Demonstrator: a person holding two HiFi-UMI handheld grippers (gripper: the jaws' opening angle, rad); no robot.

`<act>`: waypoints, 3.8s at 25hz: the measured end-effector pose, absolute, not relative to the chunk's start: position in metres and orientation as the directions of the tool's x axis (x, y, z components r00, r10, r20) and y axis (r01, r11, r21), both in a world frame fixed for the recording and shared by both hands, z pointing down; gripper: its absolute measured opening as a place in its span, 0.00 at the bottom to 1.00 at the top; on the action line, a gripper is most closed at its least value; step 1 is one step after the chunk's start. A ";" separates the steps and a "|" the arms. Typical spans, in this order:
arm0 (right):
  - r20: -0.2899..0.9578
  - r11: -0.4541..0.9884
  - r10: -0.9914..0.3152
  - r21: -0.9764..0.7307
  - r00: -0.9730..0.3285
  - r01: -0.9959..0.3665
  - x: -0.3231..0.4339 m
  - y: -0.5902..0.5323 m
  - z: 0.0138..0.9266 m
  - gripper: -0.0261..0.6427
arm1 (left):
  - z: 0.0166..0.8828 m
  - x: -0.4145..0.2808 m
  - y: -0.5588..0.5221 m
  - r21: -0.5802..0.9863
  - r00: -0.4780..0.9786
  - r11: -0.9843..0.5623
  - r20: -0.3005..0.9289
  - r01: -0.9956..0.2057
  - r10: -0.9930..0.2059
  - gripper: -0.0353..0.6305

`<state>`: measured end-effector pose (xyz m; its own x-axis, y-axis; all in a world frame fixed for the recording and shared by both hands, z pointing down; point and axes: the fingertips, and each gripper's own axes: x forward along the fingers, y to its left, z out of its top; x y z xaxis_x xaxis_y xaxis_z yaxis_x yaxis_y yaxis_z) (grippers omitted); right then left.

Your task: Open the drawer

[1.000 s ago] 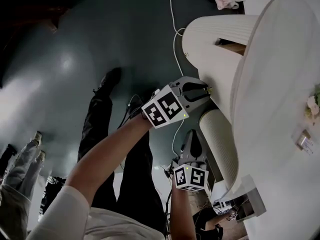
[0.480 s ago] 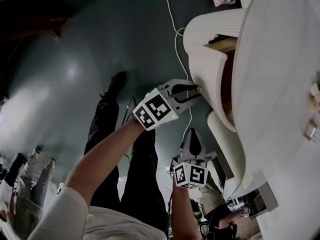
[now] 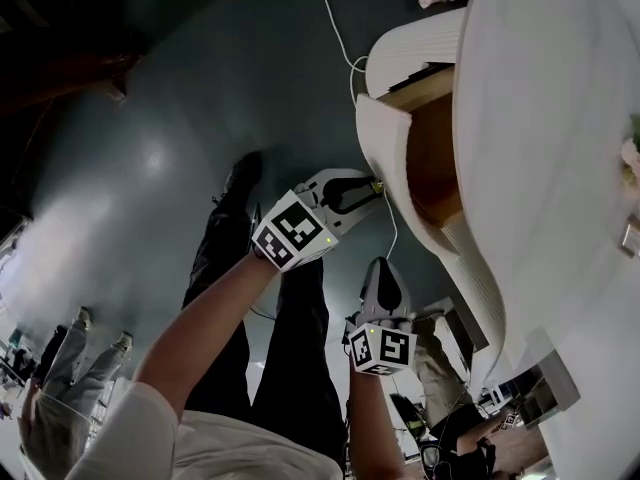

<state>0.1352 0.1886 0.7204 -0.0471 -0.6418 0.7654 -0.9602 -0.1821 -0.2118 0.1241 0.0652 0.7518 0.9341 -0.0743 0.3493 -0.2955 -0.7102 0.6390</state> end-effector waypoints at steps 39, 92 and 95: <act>0.780 -0.232 -0.624 -0.233 -0.039 -0.944 0.071 0.219 0.707 0.06 | 0.753 0.031 0.117 0.633 0.875 -0.715 0.481 -0.298 0.061 0.21; 0.463 -0.358 -0.859 -0.237 0.219 -0.903 0.160 0.207 0.230 0.06 | 0.260 0.036 0.075 0.388 0.893 -0.914 0.443 -0.117 0.074 0.19; 0.445 -0.328 -0.870 -0.204 0.211 -0.922 0.168 0.217 0.209 0.06 | 0.236 0.037 0.079 0.336 0.902 -0.934 0.430 -0.125 0.033 0.18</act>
